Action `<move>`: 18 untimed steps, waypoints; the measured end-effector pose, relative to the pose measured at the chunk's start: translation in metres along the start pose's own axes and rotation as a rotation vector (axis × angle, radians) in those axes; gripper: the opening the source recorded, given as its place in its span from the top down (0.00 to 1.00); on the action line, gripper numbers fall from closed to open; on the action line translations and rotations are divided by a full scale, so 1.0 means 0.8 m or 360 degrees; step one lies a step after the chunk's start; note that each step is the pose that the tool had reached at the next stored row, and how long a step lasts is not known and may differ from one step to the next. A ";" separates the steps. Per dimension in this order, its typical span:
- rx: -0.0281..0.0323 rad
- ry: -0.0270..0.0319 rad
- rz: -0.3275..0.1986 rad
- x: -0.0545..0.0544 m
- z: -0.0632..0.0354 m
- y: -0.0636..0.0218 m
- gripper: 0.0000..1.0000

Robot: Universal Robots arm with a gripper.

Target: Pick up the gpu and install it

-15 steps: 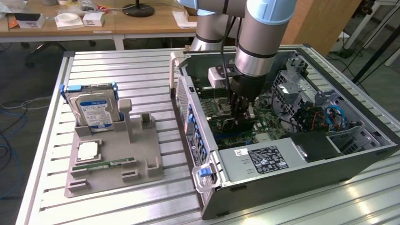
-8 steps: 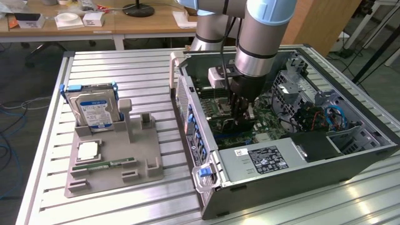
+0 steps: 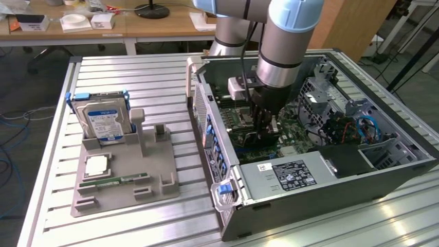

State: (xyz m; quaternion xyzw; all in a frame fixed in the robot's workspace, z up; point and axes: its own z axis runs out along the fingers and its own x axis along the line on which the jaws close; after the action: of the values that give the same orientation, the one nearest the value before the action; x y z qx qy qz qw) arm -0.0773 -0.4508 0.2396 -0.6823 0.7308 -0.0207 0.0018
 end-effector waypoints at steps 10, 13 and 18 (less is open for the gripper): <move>0.00016 -0.00003 0.0000 0.000 0.001 0.002 0.74; 0.00030 -0.00034 0.0001 0.000 0.003 0.002 0.67; 0.00017 -0.00003 0.0000 0.000 -0.006 0.002 0.49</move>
State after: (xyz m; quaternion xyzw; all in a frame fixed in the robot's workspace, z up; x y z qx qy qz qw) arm -0.0786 -0.4508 0.2441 -0.6822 0.7309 -0.0210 0.0022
